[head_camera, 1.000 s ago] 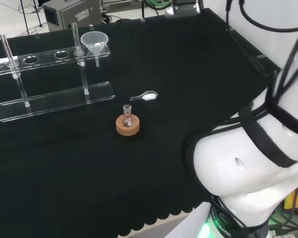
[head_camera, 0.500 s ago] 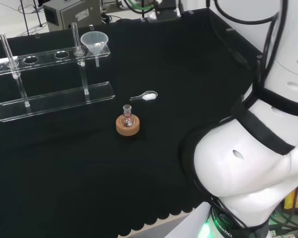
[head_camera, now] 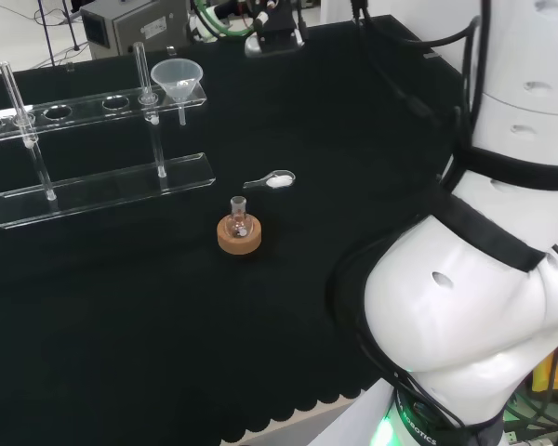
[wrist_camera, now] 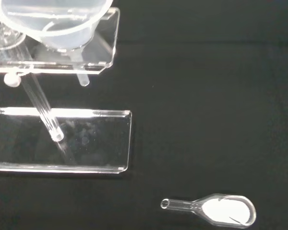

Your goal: Pick up the funnel from the transparent funnel stand.

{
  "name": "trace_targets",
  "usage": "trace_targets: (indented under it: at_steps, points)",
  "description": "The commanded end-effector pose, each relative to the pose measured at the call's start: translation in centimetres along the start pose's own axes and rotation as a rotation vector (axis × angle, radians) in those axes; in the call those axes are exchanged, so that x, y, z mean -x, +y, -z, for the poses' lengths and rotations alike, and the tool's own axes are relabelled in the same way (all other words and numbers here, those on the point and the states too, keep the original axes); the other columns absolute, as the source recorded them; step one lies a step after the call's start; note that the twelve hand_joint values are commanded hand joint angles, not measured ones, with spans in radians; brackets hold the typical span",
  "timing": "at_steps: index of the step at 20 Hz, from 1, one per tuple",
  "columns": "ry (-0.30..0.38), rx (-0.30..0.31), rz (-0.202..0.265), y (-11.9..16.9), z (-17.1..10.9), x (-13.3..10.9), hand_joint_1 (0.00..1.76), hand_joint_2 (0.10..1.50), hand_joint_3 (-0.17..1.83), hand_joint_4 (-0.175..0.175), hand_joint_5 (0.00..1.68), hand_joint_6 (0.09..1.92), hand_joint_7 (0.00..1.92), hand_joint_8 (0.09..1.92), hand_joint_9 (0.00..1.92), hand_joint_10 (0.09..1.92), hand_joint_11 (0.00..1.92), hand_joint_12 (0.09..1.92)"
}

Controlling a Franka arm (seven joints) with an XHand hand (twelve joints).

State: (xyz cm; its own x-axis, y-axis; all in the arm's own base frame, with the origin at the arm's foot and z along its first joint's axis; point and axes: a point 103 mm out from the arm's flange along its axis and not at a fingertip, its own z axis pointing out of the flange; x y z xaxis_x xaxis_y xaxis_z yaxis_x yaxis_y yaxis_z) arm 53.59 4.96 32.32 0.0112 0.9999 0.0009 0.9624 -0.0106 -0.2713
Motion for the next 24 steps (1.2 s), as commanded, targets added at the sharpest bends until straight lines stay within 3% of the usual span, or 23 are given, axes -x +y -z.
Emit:
trace_targets:
  at_steps: [1, 6, 9, 17, 24]
  points:
    - [-0.052, -0.057, 0.021, 1.8, -1.8, -2.1, 0.24, 1.02, 0.29, -0.019, 0.18, 0.09, 0.06, 0.56, 0.24, 0.66, 0.04, 1.39]
    - [-0.108, -0.12, 0.035, 2.8, -2.2, -3.1, 0.42, 0.91, 0.25, -0.033, 0.17, 0.09, 0.04, 0.62, 0.26, 0.7, 0.11, 1.41]
    - [-0.137, -0.165, 0.02, 3.3, -2.0, -3.7, 0.47, 0.85, 0.25, -0.037, 0.13, 0.09, 0.01, 0.64, 0.25, 0.73, 0.12, 1.42]
    - [-0.169, -0.248, 0.025, 4.3, -1.7, -4.8, 0.5, 0.75, 0.24, -0.044, 0.02, 0.09, 0.0, 0.4, 0.16, 0.81, 0.28, 1.47]
    - [-0.199, -0.255, 0.043, 4.5, -1.9, -5.8, 0.49, 0.72, 0.26, -0.048, 0.01, 0.09, 0.0, 0.46, 0.15, 0.86, 0.31, 1.47]
